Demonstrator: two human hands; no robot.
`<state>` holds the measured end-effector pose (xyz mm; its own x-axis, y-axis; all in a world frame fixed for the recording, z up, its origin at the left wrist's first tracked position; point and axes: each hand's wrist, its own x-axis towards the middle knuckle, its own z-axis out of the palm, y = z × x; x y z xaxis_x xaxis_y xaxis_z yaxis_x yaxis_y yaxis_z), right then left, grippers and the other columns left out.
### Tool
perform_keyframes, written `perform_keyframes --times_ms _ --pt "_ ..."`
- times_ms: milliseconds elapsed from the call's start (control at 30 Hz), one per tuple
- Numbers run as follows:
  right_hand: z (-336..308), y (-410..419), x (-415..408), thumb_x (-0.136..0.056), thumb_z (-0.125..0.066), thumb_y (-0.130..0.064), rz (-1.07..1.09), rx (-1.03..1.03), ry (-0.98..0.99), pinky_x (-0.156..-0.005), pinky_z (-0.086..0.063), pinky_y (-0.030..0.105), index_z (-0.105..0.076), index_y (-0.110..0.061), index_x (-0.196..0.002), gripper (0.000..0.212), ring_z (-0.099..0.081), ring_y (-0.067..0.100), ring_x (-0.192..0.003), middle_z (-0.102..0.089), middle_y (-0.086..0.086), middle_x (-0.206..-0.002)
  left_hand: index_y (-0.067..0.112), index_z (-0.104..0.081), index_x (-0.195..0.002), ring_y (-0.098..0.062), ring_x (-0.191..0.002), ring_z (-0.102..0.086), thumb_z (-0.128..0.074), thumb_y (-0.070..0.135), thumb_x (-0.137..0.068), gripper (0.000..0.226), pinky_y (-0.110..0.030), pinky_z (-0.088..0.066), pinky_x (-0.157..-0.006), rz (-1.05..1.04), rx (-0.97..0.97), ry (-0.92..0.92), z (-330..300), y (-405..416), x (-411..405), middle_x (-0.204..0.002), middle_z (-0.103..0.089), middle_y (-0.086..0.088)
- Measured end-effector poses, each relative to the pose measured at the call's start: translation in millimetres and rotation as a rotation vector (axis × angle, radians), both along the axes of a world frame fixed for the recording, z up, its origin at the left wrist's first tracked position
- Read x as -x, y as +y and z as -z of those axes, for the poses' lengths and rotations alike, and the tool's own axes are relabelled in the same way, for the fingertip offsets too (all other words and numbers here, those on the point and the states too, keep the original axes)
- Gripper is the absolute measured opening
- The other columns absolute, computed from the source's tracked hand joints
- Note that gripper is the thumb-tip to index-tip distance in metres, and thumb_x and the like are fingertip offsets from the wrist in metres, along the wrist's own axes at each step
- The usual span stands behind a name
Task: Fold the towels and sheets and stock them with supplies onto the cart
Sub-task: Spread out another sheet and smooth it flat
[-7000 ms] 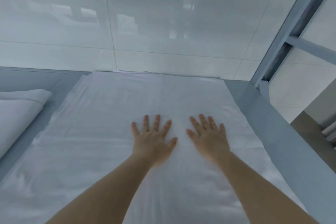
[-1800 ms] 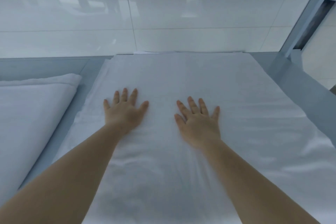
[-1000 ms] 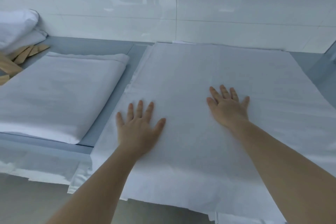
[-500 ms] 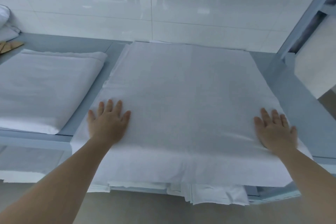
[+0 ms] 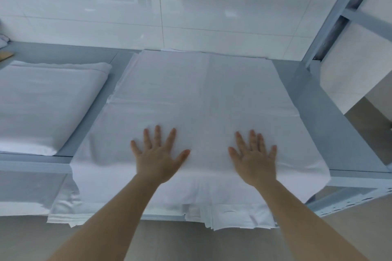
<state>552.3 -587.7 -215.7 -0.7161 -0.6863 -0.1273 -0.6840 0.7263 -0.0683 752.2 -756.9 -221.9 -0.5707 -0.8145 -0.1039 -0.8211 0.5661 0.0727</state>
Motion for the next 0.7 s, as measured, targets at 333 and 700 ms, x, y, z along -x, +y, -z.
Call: perform_keyframes --times_ms 333,700 --pt "-5 30 34 -0.082 0.005 -0.077 0.195 -0.127 -0.05 -0.107 0.004 0.068 0.024 -0.05 -0.142 0.068 0.017 0.03 -0.146 0.02 0.009 -0.159 0.056 0.036 -0.131 -0.043 -0.144 0.015 0.011 0.099 -0.053 0.092 -0.069 0.005 -0.106 -0.214 -0.037 -0.005 -1 -24 -32 -0.159 0.017 -0.016" --pt "-4 2 59 -0.08 0.01 -0.074 0.173 -0.141 -0.04 -0.109 0.003 0.067 0.03 -0.05 -0.138 0.066 0.018 0.028 -0.146 0.022 0.007 -0.159 0.055 0.038 -0.127 -0.043 -0.143 0.019 0.012 0.1 -0.05 0.093 -0.071 0.006 -0.106 -0.231 -0.068 -0.039 -4 -44 -13 -0.158 0.022 -0.014"
